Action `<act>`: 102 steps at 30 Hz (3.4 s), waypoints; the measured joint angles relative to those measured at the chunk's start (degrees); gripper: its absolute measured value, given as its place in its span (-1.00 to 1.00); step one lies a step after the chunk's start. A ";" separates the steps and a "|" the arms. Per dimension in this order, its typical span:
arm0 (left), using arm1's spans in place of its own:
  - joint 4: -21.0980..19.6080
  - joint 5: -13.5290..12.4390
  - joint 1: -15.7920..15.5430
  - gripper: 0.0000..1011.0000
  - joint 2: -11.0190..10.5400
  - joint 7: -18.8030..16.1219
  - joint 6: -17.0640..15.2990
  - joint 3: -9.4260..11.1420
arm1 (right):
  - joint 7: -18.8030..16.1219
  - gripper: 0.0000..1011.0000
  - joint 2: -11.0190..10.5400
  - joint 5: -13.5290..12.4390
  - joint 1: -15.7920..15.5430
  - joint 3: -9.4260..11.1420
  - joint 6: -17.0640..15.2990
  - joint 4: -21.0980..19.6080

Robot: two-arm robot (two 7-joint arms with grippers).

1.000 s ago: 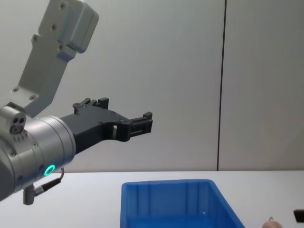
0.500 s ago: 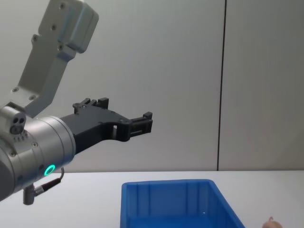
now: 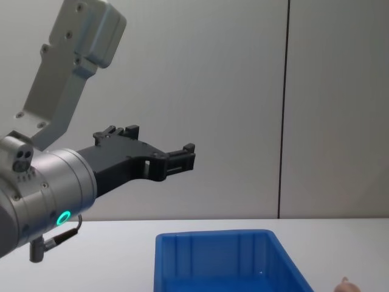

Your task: Pick up the two dolls from the table and place them into the box.

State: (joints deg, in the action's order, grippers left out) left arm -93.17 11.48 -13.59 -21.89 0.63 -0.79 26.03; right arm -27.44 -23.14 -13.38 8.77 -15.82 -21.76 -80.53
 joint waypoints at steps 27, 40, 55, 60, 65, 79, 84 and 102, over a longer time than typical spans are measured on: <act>0.00 0.00 0.00 0.98 0.00 0.00 0.00 0.00 | 2.04 -0.29 -0.20 2.42 0.32 -0.05 8.42 -7.07; 0.00 0.00 0.00 0.98 0.00 0.00 0.00 0.00 | -3.41 -0.29 2.27 5.07 3.81 -1.82 10.36 -8.72; 0.00 0.00 0.00 0.98 0.00 0.00 0.00 0.00 | -6.60 0.32 6.11 8.22 8.83 -3.90 9.24 -2.67; 0.00 0.00 0.00 0.98 0.00 0.00 0.00 0.00 | -6.43 0.63 6.53 8.67 9.78 -3.97 10.10 -1.14; 0.00 0.00 0.00 0.98 0.00 0.00 0.00 0.00 | -5.79 0.92 5.92 8.24 9.76 -3.33 10.98 -0.86; 0.00 0.00 0.00 0.98 0.00 0.00 0.00 0.00 | -4.90 0.98 0.65 5.05 5.41 0.01 13.87 -2.81; 0.00 -0.03 0.02 0.98 0.00 0.00 -0.01 -0.01 | -4.87 0.98 -0.89 4.23 3.98 0.91 14.62 -3.56; -4.84 1.88 4.30 0.98 -3.13 -6.83 -5.38 -1.30 | -4.81 0.98 -3.08 3.05 1.96 2.13 15.59 -4.57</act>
State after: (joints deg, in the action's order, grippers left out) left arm -98.01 13.37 -9.28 -25.02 -6.21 -6.17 24.72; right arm -32.24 -26.22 -10.33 10.74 -13.68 -6.17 -85.09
